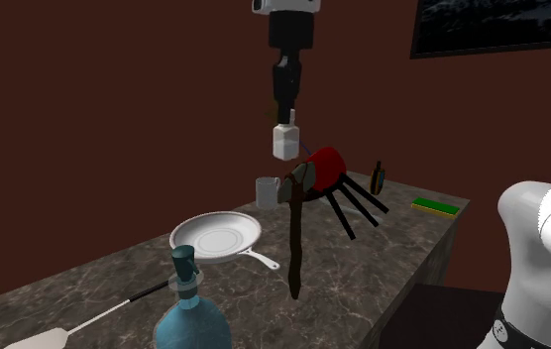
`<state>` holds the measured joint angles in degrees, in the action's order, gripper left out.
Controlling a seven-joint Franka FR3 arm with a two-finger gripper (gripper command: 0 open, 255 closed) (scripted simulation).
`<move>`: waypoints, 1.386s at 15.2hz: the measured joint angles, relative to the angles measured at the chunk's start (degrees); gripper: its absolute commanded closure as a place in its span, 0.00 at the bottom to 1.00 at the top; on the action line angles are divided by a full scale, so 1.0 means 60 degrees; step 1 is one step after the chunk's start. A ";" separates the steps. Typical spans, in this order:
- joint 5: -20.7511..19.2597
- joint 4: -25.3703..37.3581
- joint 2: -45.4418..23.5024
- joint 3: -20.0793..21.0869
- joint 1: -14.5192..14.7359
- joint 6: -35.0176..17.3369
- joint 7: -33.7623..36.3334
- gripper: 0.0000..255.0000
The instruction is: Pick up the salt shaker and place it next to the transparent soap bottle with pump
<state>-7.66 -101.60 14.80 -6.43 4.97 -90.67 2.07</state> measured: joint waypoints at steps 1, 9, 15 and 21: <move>0.0013 -0.0196 0.0136 0.0176 0.0094 -0.0024 0.0274 1.00; 0.0188 -0.0862 0.0618 0.1115 0.0591 -0.0039 0.1709 1.00; 0.0183 -0.1792 0.0805 0.1107 0.0595 -0.0775 0.1795 1.00; 0.0171 -0.2624 0.0882 0.1107 0.0602 -0.1523 0.1889 1.00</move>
<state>-6.63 -117.34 20.09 0.22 8.58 -99.80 13.41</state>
